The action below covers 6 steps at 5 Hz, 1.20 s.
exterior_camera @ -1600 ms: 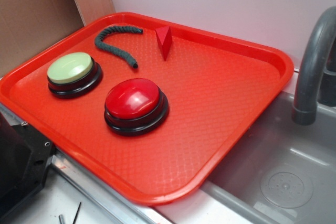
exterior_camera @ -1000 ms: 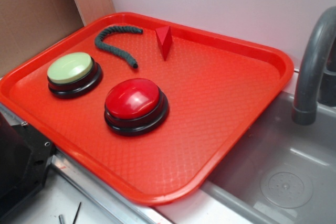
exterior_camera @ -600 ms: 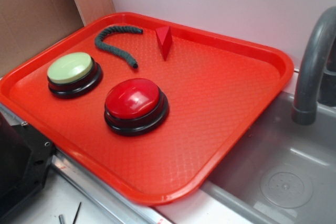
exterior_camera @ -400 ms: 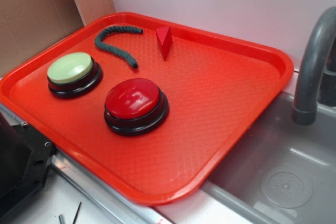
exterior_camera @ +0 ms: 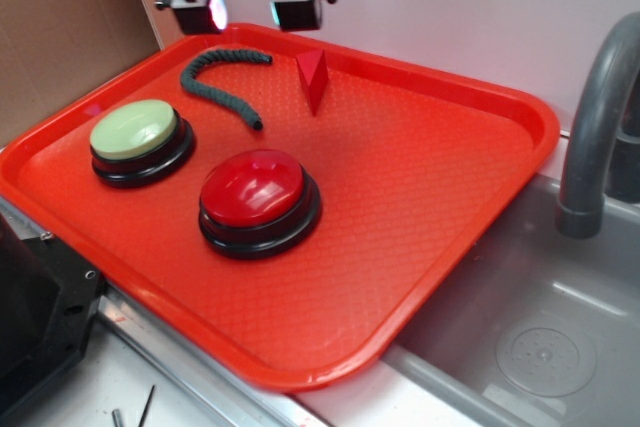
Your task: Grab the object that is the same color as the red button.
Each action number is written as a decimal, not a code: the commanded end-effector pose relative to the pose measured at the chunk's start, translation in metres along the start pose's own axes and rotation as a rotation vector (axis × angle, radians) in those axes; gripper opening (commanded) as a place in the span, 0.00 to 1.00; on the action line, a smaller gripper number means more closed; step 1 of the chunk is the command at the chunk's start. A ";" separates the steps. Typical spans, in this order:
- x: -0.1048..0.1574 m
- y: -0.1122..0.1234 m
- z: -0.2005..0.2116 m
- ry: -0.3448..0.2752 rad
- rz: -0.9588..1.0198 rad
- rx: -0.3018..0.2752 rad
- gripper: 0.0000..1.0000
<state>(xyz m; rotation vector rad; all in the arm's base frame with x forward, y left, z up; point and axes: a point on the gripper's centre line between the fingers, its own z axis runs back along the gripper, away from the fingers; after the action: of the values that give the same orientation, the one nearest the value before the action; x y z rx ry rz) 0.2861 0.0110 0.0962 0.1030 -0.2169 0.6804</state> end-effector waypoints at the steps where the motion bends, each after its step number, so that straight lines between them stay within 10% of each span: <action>1: 0.039 -0.003 -0.026 -0.084 0.154 0.001 1.00; 3: 0.040 -0.002 -0.066 -0.071 0.188 0.033 1.00; 4: 0.040 0.001 -0.073 -0.083 0.213 0.039 0.74; 5: 0.036 0.003 -0.068 -0.108 0.240 -0.007 0.00; 6: 0.038 0.001 -0.060 -0.122 0.204 -0.012 0.00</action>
<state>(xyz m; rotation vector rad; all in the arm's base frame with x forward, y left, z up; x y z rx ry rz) 0.3193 0.0323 0.0206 0.1362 -0.2755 0.8674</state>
